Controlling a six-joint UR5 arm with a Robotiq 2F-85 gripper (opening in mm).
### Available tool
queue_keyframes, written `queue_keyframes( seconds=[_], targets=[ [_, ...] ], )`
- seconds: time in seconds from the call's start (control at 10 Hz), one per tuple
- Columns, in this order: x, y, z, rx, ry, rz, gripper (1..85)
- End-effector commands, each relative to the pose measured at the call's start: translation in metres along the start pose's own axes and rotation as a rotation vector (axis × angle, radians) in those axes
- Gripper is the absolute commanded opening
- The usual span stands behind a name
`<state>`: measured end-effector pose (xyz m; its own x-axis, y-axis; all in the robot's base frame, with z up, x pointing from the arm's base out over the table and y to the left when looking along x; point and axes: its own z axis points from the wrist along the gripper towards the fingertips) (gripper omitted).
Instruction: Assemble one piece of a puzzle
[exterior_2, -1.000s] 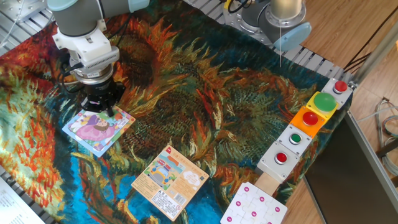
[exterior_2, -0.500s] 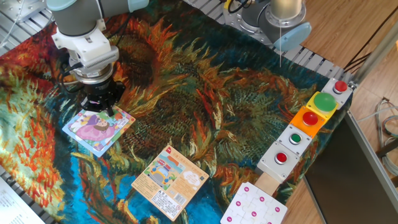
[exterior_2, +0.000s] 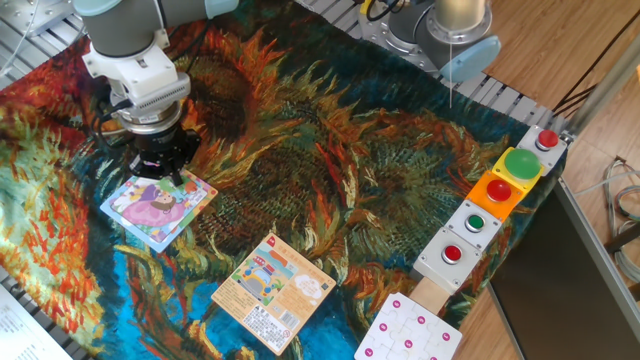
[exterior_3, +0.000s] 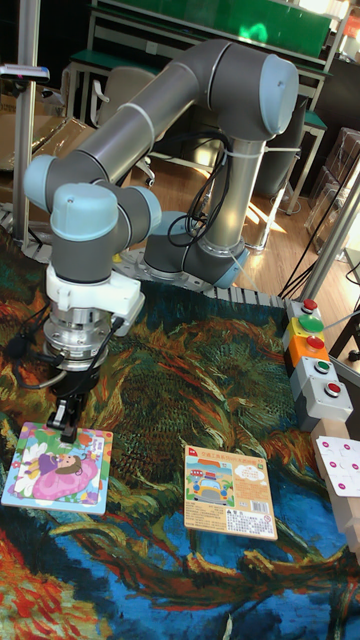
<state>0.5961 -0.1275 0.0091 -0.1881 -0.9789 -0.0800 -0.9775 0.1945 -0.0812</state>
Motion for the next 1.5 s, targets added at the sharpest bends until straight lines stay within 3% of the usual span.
queue_keyframes(
  seconds=[0.0,0.7,1.4],
  targets=[
    [0.002,-0.0016,-0.003,0.004,-0.006,0.0,1.3],
    [0.0054,-0.0076,0.0038,0.02,0.004,-0.049,1.3],
    [0.0029,-0.0068,0.0009,0.01,0.001,-0.061,1.3]
  ],
)
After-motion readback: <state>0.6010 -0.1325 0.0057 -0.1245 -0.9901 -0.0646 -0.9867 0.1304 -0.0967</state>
